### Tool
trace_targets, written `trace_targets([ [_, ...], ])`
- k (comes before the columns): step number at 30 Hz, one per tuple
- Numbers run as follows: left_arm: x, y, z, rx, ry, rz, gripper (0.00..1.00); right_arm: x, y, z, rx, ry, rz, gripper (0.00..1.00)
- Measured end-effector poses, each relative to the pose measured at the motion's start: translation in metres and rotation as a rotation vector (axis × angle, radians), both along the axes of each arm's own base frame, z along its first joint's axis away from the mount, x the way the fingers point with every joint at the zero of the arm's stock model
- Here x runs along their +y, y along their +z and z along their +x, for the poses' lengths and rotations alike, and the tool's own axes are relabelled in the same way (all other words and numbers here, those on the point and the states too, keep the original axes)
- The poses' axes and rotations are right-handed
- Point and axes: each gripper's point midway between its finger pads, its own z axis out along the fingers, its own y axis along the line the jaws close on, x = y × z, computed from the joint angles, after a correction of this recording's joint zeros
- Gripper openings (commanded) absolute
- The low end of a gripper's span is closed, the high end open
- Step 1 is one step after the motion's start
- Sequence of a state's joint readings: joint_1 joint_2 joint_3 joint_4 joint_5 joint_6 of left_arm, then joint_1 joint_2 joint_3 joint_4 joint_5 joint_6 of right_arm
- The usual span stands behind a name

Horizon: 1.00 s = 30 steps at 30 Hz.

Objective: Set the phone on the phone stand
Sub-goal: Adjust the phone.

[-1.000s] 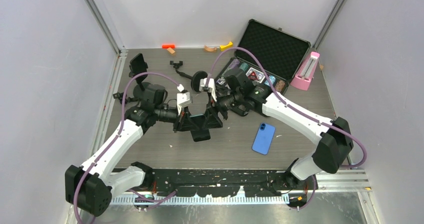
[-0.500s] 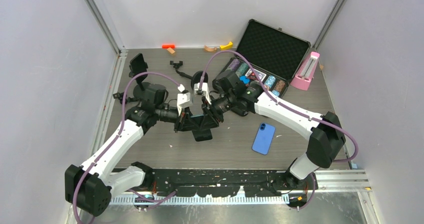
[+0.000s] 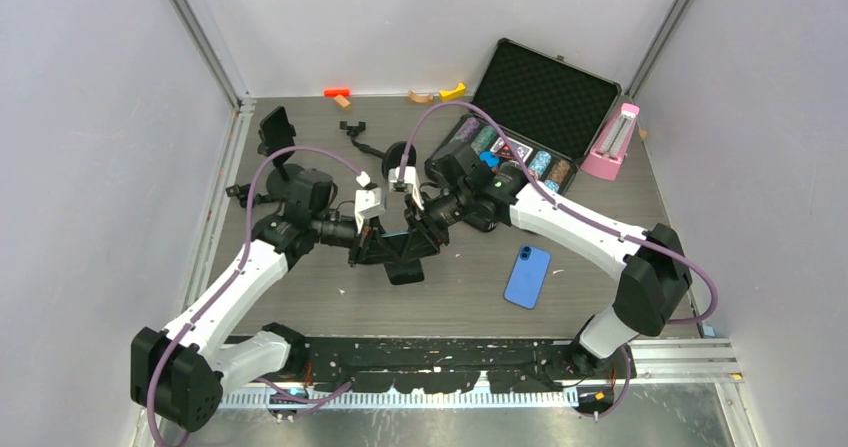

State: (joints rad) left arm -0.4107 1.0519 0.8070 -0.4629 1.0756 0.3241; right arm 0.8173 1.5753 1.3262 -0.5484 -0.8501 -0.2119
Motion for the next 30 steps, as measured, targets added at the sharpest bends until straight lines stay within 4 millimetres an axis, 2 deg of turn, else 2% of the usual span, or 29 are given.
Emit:
trace_targets([
  [4,0.000,-0.001,0.000,0.001,-0.002,0.000,0.00,-0.001,0.006,-0.001,-0.010,-0.001,0.009,0.26],
  [8,-0.001,0.001,-0.003,0.014,-0.011,-0.010,0.00,-0.002,0.009,0.001,-0.033,-0.003,0.014,0.10],
  [11,-0.001,0.001,-0.005,0.038,-0.007,-0.012,0.01,-0.001,0.009,0.004,-0.054,-0.007,0.016,0.01],
  [17,-0.002,0.001,-0.001,0.031,0.000,-0.025,0.34,-0.003,0.009,0.008,-0.059,-0.049,-0.002,0.00],
  [18,-0.003,0.001,0.000,0.022,0.000,-0.030,0.45,-0.003,0.010,0.009,-0.060,-0.059,-0.004,0.00],
  [20,-0.004,0.002,0.001,0.010,-0.001,-0.037,0.57,-0.004,0.012,0.012,-0.068,-0.080,-0.003,0.00],
  [22,-0.005,0.004,0.003,0.010,0.004,-0.045,0.64,-0.007,0.017,0.015,-0.074,-0.099,0.004,0.00],
  [26,-0.007,0.009,0.008,0.000,0.015,-0.062,0.72,-0.016,0.031,0.026,-0.087,-0.148,0.031,0.00],
  [30,-0.008,0.012,0.014,0.004,0.031,-0.076,0.73,-0.026,0.045,0.034,-0.107,-0.190,0.067,0.00],
])
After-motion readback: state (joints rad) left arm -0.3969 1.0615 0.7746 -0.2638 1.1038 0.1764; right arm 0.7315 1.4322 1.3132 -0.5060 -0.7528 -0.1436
